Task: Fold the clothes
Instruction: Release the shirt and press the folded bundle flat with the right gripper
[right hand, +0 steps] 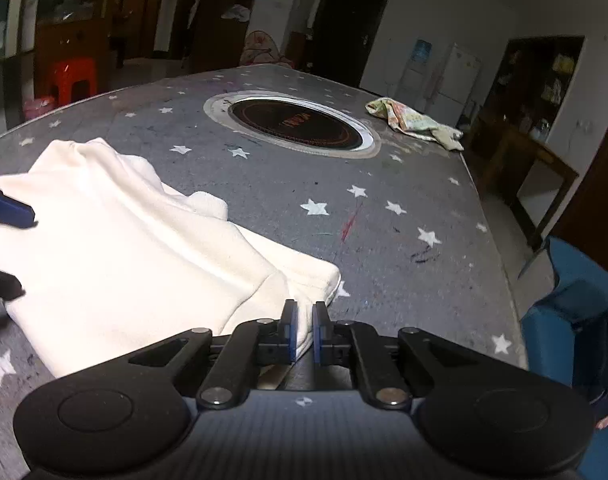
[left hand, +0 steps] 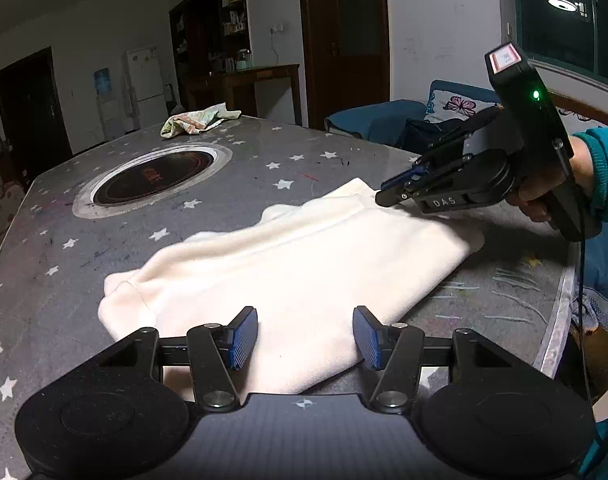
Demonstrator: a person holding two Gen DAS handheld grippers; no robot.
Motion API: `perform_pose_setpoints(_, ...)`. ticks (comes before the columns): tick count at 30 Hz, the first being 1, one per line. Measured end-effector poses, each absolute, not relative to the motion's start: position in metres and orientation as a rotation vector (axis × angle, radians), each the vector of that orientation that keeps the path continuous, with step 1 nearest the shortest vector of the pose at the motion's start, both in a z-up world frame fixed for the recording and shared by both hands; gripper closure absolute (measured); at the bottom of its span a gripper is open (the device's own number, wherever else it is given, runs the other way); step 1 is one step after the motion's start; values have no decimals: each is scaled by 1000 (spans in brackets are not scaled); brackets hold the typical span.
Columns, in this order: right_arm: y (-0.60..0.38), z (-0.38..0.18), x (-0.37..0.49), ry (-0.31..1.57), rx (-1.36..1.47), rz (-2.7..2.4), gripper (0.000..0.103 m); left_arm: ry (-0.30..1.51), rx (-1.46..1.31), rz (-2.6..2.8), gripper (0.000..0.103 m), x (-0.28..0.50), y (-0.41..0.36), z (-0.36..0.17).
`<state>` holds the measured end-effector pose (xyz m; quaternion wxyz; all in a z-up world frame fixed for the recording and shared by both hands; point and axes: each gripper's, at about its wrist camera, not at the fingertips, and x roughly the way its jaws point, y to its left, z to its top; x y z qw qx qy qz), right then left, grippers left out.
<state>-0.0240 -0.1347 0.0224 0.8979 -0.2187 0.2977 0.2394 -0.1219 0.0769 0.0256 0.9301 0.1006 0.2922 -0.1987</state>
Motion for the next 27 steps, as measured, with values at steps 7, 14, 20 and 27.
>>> perform_pose_setpoints(7, -119, 53, -20, 605, -351, 616, 96, 577, 211, -441, 47, -121, 64, 29)
perform_pose_setpoints(14, -90, 29, 11, 721, -297, 708, 96, 617, 206, -458, 46, -120, 61, 19)
perform_pose_setpoints(20, -86, 38, 22, 717, -288, 684, 96, 594, 173, -449, 45, -123, 68, 25)
perform_pose_setpoints(27, -60, 43, 12, 712, -301, 822, 96, 620, 146, -431, 44, -122, 74, 22)
